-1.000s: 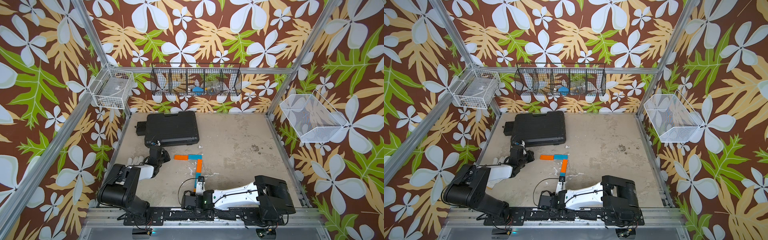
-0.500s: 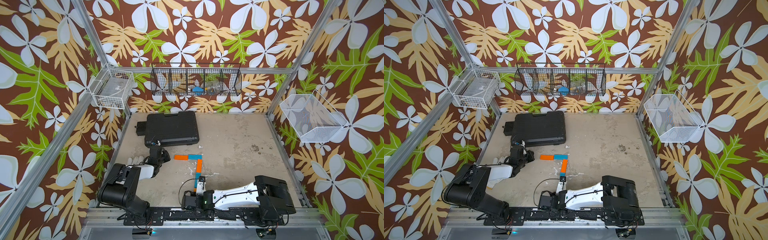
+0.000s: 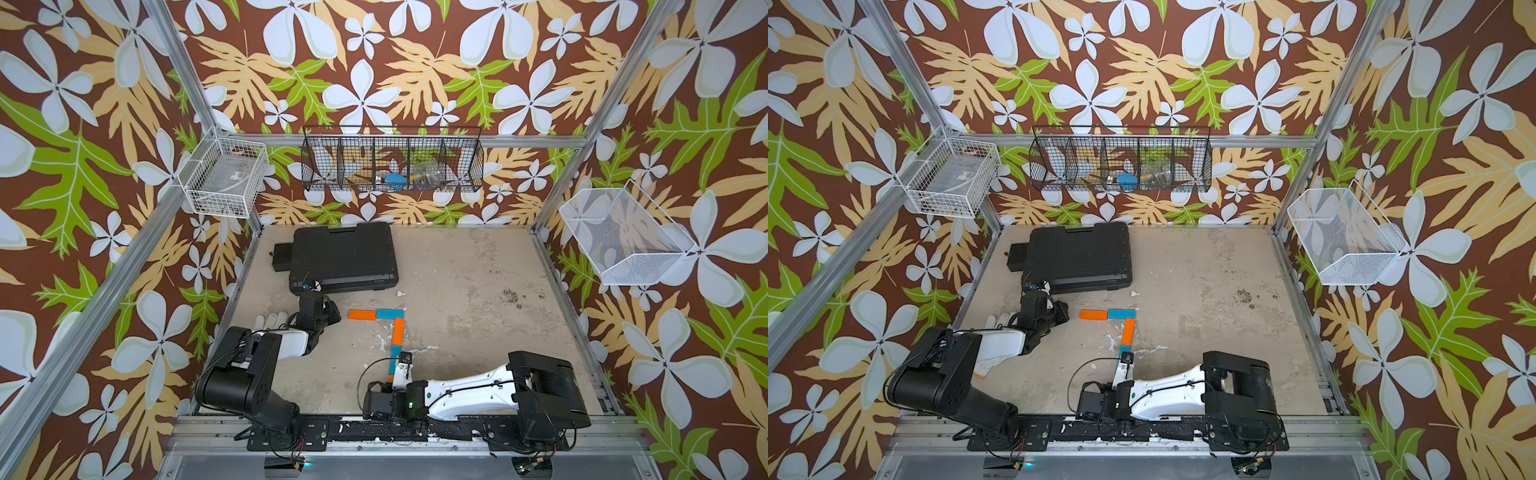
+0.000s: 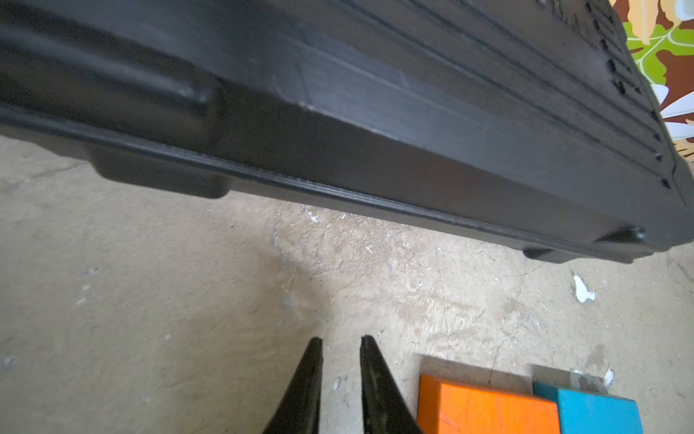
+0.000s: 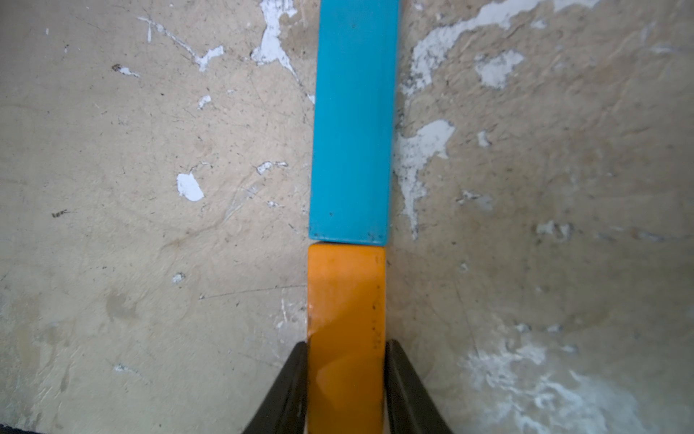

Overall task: Assemble the number 7 with building blocks
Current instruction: Adjust the building block at the center of the board.

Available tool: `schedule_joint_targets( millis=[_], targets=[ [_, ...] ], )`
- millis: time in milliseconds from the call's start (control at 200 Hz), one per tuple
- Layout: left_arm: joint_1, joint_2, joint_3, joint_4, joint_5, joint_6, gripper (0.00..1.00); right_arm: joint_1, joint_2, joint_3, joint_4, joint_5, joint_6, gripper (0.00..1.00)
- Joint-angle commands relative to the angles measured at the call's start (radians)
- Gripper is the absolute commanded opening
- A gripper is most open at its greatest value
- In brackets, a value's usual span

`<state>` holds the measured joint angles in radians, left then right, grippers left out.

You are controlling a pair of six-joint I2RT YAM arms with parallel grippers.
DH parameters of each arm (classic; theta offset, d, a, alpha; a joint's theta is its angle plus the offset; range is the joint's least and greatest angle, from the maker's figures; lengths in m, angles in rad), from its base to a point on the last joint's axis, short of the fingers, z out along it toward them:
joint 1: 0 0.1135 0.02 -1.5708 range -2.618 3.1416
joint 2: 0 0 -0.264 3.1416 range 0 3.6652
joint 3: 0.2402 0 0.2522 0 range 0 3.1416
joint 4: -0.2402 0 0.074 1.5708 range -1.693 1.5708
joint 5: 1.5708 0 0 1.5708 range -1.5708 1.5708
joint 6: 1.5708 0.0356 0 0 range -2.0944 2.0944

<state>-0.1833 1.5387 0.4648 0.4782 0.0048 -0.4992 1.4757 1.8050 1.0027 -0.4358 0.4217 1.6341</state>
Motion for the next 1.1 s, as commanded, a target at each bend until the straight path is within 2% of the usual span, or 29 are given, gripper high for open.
schedule_joint_targets(
  millis=[0,165,265,360,450,455,475,495,575,806,901,946,1006,1096],
  targets=[
    [0.004,0.002,0.006,0.002,0.000,-0.001,0.22,-0.002,0.012,-0.006,-0.089,-0.041,0.015,0.35],
    [0.003,0.002,0.006,0.002,-0.001,-0.001,0.22,-0.002,0.023,0.000,-0.066,-0.060,-0.020,0.39],
    [0.004,0.001,0.006,0.002,-0.001,-0.001,0.22,-0.002,0.028,-0.007,-0.024,-0.084,-0.037,0.48],
    [0.003,0.001,0.006,0.002,-0.002,-0.001,0.22,0.000,0.034,-0.019,-0.007,-0.096,-0.036,0.69],
    [0.003,0.003,0.008,0.002,-0.001,-0.001,0.22,0.003,0.040,-0.016,-0.005,-0.100,-0.038,0.75],
    [0.003,0.003,0.008,0.002,0.000,-0.001,0.22,0.003,0.040,-0.016,-0.004,-0.100,-0.038,0.76],
    [0.004,0.003,0.008,0.002,0.000,-0.001,0.22,0.003,0.040,-0.015,-0.006,-0.097,-0.040,0.93],
    [0.003,0.004,0.008,0.002,0.000,-0.001,0.22,0.004,0.040,-0.013,-0.010,-0.096,-0.039,0.97],
    [0.003,0.004,0.008,0.001,0.000,-0.001,0.22,0.013,0.039,0.021,-0.076,-0.051,-0.033,0.99],
    [0.003,-0.005,0.006,0.002,-0.005,0.002,0.22,0.100,0.001,0.254,-0.535,0.214,0.069,1.00],
    [0.003,-0.021,0.000,0.002,-0.012,0.001,0.23,0.113,-0.068,0.268,-0.571,0.275,0.037,1.00],
    [0.003,-0.033,-0.004,0.002,-0.014,0.004,0.28,0.112,-0.121,0.240,-0.554,0.317,0.009,1.00],
    [0.003,-0.056,-0.013,0.002,-0.018,0.010,0.48,0.083,-0.202,0.192,-0.527,0.370,-0.052,1.00],
    [0.004,-0.108,-0.033,0.004,-0.039,0.007,0.67,-0.041,-0.371,0.098,-0.380,0.390,-0.345,1.00]
  ],
)
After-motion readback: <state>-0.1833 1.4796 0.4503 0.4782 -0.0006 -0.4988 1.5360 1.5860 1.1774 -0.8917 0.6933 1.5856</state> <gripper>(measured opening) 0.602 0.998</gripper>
